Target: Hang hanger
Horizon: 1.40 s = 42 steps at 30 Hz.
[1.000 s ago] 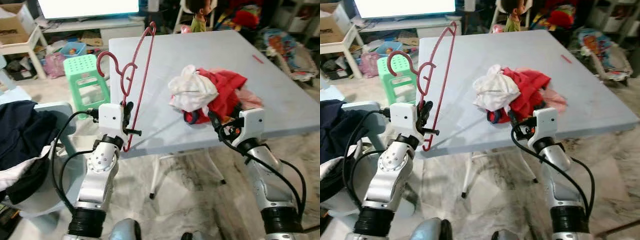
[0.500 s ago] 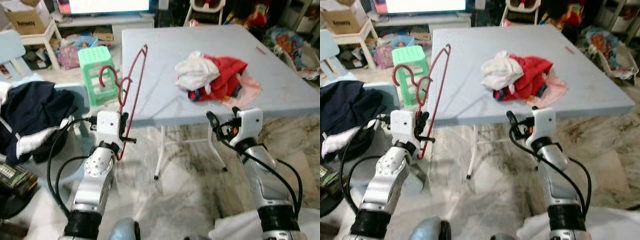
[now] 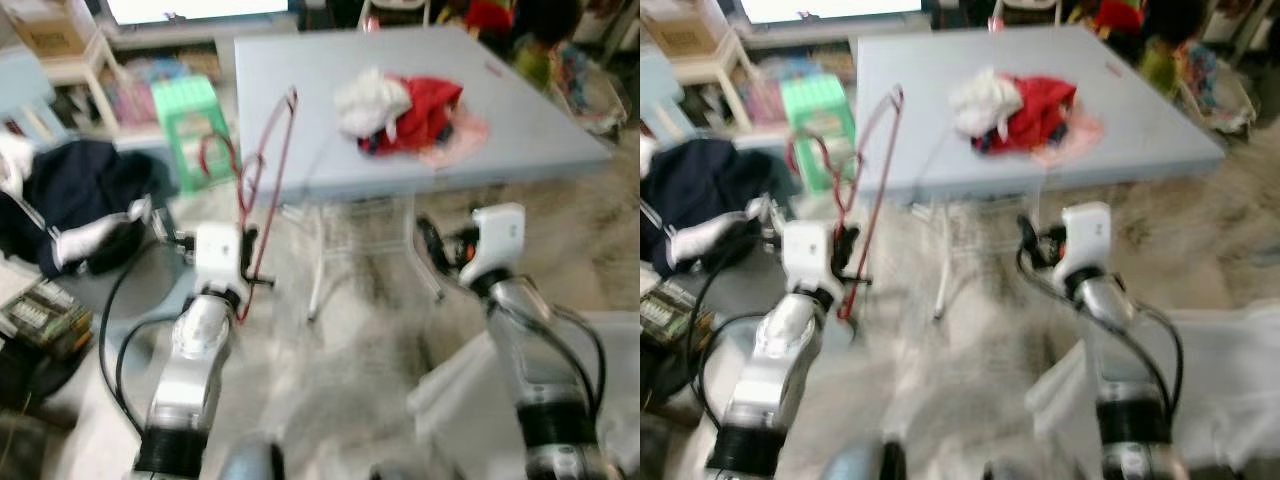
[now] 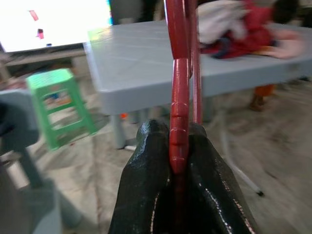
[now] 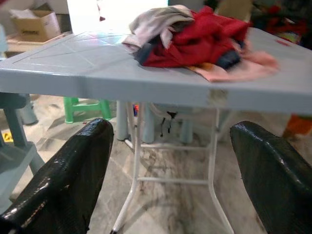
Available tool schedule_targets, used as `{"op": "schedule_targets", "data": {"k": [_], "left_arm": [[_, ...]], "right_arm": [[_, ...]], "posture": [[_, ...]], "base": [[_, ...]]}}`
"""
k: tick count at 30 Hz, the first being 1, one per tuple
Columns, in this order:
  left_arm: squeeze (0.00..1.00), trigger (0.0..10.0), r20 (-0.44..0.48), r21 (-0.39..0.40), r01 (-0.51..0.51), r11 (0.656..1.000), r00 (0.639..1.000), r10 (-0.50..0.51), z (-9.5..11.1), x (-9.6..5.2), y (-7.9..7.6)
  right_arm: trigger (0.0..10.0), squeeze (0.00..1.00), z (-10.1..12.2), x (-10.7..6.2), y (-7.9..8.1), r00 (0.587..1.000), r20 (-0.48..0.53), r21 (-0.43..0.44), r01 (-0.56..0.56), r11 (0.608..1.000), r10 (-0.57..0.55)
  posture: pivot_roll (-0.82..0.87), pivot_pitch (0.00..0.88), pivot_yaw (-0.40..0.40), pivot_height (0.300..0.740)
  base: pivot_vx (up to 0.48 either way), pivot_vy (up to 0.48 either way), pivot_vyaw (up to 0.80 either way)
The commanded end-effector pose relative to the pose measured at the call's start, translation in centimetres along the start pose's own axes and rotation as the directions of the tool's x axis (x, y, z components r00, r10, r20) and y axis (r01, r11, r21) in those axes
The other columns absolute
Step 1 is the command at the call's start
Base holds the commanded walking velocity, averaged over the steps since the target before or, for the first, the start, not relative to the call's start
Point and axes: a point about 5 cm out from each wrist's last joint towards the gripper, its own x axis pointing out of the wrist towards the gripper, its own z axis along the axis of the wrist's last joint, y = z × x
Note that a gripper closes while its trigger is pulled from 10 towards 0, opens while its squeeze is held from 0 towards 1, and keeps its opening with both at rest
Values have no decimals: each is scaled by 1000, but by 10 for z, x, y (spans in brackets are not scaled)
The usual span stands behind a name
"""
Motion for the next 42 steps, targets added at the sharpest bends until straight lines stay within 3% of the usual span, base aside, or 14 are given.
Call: {"op": "schedule_targets", "data": {"k": [1, 9, 11, 16, 18, 19, 22, 24, 32, 38, 39, 40, 41, 42], "left_arm": [[0, 10000, -46, 41, 20, 999, 999, -18, -7, -1, 5], [0, 10000, -342, 58, 345, 937, 889, -306, -55, -22, 5], [0, 10000, -392, 59, 424, 904, 843, -370, -62, -28, 9], [0, 10000, -475, 70, 633, 771, 701, -532, -70, -42, 8], [0, 10000, -497, 40, 749, 662, 589, -637, -73, -55, 4], [0, 10000, -497, 40, 749, 662, 589, -637, -73, -55, 4], [0, 10000, -497, 9, 808, 590, 515, -698, -71, -61, 2], [0, 10000, -471, 48, 829, 558, 511, -719, -70, -61, -3], [0, 10000, -450, 64, 886, 459, 437, -779, -69, -66, -13], [0, 10000, -450, 88, 908, 410, 404, -797, -69, -66, -17], [0, 10000, -449, 92, 910, 405, 401, -799, -69, -66, -18], [0, 10000, -448, 93, 911, 402, 399, -800, -69, -66, -19], [0, 10000, -447, 94, 912, 399, 397, -802, -70, -65, -19], [0, 10000, -446, 95, 913, 397, 395, -803, -70, -65, -19]], "right_arm": [[10000, 0, 4, 4, 1, 1000, 14, -8, 4, 1000, -4], [10000, 0, 1, -3, 9, 977, -21, -118, -215, 970, 214], [10000, 0, 0, -8, 4, 945, -78, -234, -326, 916, 317], [10000, 0, 3, -15, -18, 890, -174, -272, -454, 848, 421], [10000, 0, 5, -21, -23, 844, -217, -255, -533, 807, 490], [10000, 0, 5, -21, -23, 844, -217, -255, -533, 807, 490], [10000, 0, 4, -34, -23, 743, -289, -200, -663, 721, 603], [10000, 0, -3, -56, -20, 564, -388, -74, -807, 585, 729], [10000, 0, -17, -72, -22, 364, -511, 41, -894, 445, 779], [10000, 0, -23, -67, -11, 305, -517, 69, -916, 394, 800], [9294, 0, -23, -67, -7, 280, -516, 84, -924, 373, 809], [4392, 0, -24, -66, -4, 263, -517, 93, -929, 359, 814], [4392, 0, -25, -65, -2, 250, -518, 99, -932, 348, 818], [0, 0, -27, -64, 0, 231, -520, 118, -934, 336, 823]], "posture": [[31, 0, 0, 740], [34, 0, -1, 740], [31, 0, 4, 740], [26, 0, 5, 740], [23, 0, 6, 740], [23, 0, 6, 740], [23, 0, 6, 740], [15, 0, 18, 740], [12, 0, 20, 740], [13, 0, 22, 740], [13, 0, 26, 740], [13, 0, 26, 740], [13, 0, 26, 740], [13, 0, 26, 740]], "base": [[0, 0, 0], [0, 0, 0], [0, 0, 0], [0, 0, 0], [0, 0, 0], [0, 0, 0], [0, 0, 0], [0, 0, 0], [0, 0, 0], [0, 0, 0], [0, 0, 0], [0, 0, 0], [0, 0, 0], [0, 0, 0]]}}
